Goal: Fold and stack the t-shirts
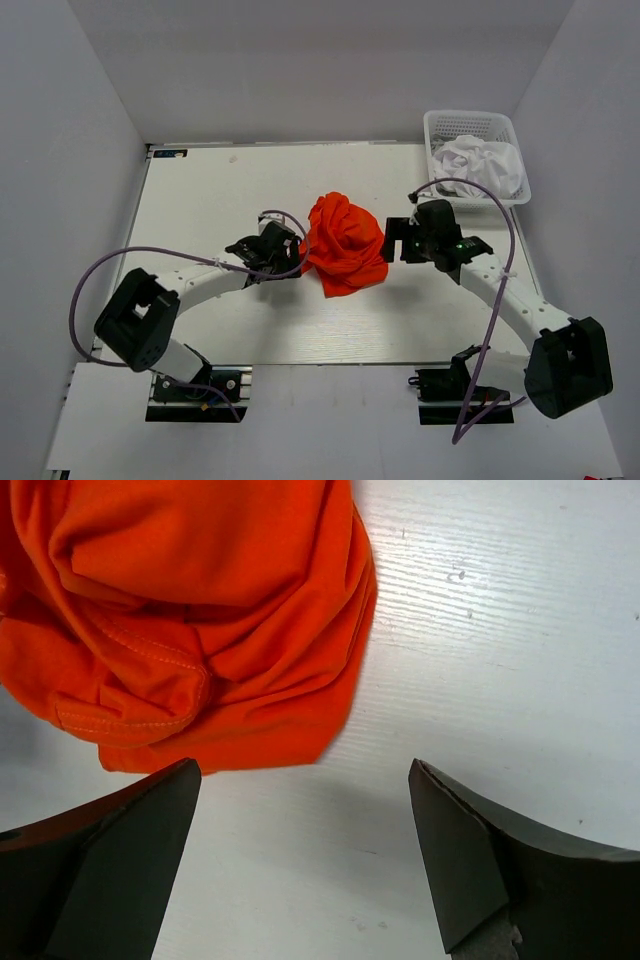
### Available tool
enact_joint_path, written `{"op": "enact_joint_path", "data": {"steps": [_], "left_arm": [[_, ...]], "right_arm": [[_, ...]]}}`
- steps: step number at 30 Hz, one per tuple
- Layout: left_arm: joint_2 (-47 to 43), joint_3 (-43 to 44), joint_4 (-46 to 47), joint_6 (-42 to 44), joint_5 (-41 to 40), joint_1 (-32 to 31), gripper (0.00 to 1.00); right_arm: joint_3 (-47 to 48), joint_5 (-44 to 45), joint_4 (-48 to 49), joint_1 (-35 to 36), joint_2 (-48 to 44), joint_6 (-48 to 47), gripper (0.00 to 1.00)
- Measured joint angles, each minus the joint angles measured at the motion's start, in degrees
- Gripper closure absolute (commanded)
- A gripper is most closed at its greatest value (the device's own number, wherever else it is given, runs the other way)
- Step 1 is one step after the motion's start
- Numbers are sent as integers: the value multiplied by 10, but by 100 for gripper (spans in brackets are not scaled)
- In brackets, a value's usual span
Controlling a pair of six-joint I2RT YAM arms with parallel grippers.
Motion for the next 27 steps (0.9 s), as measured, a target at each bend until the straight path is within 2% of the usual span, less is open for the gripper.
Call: {"op": "enact_joint_path", "data": {"steps": [4, 6, 8, 9, 11, 14, 15, 18, 23, 27], "left_arm": [[49, 6, 30, 5, -2, 1, 24], [77, 17, 45, 9, -3, 1, 34], [103, 31, 58, 17, -10, 1, 40], [113, 40, 64, 19, -10, 1, 48], [136, 60, 76, 22, -11, 1, 59], [161, 80, 99, 25, -10, 1, 96], [165, 81, 108, 28, -8, 1, 100], [169, 82, 123, 31, -5, 1, 100], [157, 64, 136, 23, -16, 1, 100], [103, 13, 135, 12, -31, 0, 100]], "right_arm": [[-16, -8, 6, 2, 9, 10, 10], [-25, -17, 8, 4, 12, 13, 10], [-30, -26, 11, 5, 14, 15, 10], [-32, -30, 14, 7, 16, 16, 10], [-34, -35, 17, 11, 22, 18, 10], [-34, -37, 21, 17, 39, 27, 10], [-34, -37, 21, 19, 45, 30, 10], [-35, -33, 26, 23, 68, 46, 11], [-39, -6, 41, 23, 103, 101, 24], [-53, 6, 70, 22, 118, 139, 42]]}}
